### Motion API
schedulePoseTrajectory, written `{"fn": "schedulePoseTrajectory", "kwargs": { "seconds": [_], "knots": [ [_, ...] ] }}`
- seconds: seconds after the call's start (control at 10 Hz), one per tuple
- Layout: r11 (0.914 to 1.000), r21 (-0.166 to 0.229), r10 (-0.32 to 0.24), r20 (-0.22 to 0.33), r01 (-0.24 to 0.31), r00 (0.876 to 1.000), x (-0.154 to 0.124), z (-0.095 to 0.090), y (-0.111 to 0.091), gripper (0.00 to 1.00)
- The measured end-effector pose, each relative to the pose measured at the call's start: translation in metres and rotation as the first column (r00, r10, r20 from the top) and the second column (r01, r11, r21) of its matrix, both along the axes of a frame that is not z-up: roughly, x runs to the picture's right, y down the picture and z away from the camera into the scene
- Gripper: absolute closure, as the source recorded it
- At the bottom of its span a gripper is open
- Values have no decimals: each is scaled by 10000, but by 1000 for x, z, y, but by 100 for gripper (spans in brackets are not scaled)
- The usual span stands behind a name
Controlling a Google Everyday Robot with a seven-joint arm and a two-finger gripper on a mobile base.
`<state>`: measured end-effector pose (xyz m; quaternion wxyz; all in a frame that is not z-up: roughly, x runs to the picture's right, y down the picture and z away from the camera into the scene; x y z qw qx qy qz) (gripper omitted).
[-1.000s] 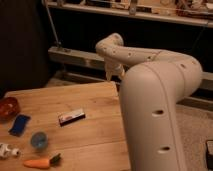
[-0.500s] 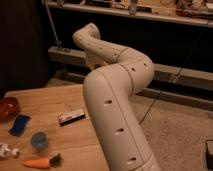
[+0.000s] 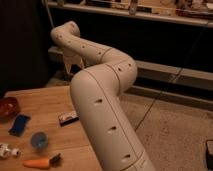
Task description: Move the arm in a circular motion
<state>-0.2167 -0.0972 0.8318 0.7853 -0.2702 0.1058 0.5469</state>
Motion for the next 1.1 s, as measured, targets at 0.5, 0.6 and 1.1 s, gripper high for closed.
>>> {"fn": "schedulePoseTrajectory", "kwargs": {
  "seconds": [0.5, 0.6, 1.1],
  "knots": [
    [9651, -1959, -933, 3630, 1739, 9271, -35, -109, 117, 35],
    [9507, -2291, -1008, 4088, 2089, 9071, -34, -129, 143, 35],
    [8814, -4054, -412, 4458, 2427, 8942, 4, -184, 239, 35]
  ]
}}
